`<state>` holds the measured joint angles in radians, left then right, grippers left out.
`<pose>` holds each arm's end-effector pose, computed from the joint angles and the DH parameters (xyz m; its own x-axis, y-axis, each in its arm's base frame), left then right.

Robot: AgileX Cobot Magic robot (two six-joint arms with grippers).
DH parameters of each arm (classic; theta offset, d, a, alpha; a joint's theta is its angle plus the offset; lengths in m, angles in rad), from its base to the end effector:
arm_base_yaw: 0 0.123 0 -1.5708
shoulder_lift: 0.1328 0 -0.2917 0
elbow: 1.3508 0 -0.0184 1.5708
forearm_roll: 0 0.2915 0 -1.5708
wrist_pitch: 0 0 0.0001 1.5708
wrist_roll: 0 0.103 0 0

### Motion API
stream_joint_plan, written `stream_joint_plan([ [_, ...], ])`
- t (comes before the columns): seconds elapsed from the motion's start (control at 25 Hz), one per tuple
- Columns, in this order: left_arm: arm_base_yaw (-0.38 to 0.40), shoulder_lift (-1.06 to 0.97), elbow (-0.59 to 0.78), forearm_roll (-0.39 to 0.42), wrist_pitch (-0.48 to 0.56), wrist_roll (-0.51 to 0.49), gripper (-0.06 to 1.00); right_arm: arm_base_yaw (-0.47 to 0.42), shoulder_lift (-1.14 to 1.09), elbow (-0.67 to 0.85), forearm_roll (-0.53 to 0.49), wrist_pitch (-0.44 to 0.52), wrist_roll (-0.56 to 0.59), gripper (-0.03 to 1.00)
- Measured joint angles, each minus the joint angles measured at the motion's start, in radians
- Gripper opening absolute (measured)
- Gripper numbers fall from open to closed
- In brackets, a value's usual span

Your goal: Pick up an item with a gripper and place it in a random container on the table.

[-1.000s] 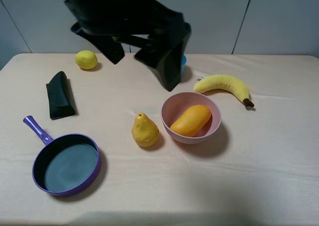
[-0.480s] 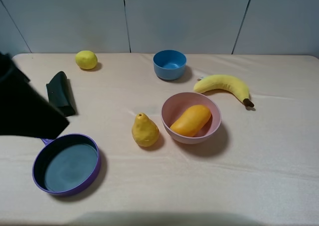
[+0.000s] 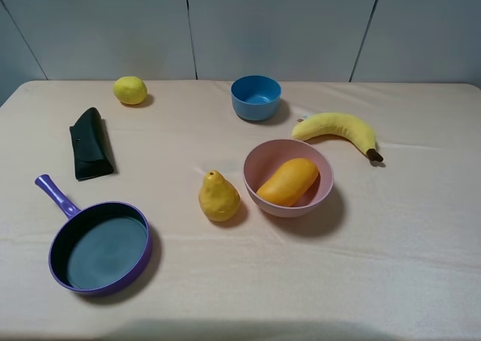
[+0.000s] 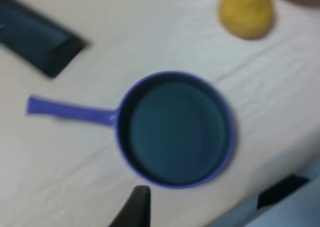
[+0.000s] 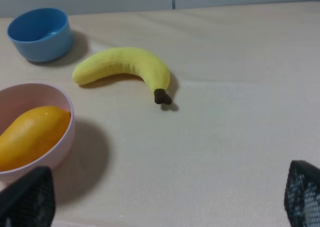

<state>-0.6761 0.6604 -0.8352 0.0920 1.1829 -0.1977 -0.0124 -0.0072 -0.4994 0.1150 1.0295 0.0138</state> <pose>0.1102 -0.0772 0.3425 -0.7067 0.3598 -0.6092 0.4750 0.8794 -0.0315 0.0350 0.0097 0.2948 -0.4239 0.0781 -0.9024 -0.0460 0.9931 0.1076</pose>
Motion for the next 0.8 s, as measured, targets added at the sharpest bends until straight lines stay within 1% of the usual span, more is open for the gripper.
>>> stream_joint_plan([
  [0.24, 0.251, -0.156, 0.112, 0.001, -0.007, 0.0, 0.97, 0.0, 0.0, 0.0, 0.0, 0.0, 0.0, 0.69],
  [0.36, 0.361, -0.246, 0.169, 0.001, -0.051, 0.002, 0.97, 0.0, 0.0, 0.0, 0.0, 0.0, 0.0, 0.69],
  [0.44, 0.43, -0.298, 0.208, -0.001, -0.083, 0.021, 0.97, 0.0, 0.0, 0.0, 0.0, 0.0, 0.0, 0.69],
  [0.64, 0.581, -0.414, 0.297, -0.012, -0.15, 0.141, 0.97, 0.0, 0.0, 0.0, 0.0, 0.0, 0.0, 0.69],
  [0.72, 0.63, -0.449, 0.323, -0.036, -0.148, 0.176, 0.97, 0.0, 0.0, 0.0, 0.0, 0.0, 0.0, 0.69],
  [0.8, 0.659, -0.483, 0.337, -0.06, -0.139, 0.186, 0.97, 0.0, 0.0, 0.0, 0.0, 0.0, 0.0, 0.69],
])
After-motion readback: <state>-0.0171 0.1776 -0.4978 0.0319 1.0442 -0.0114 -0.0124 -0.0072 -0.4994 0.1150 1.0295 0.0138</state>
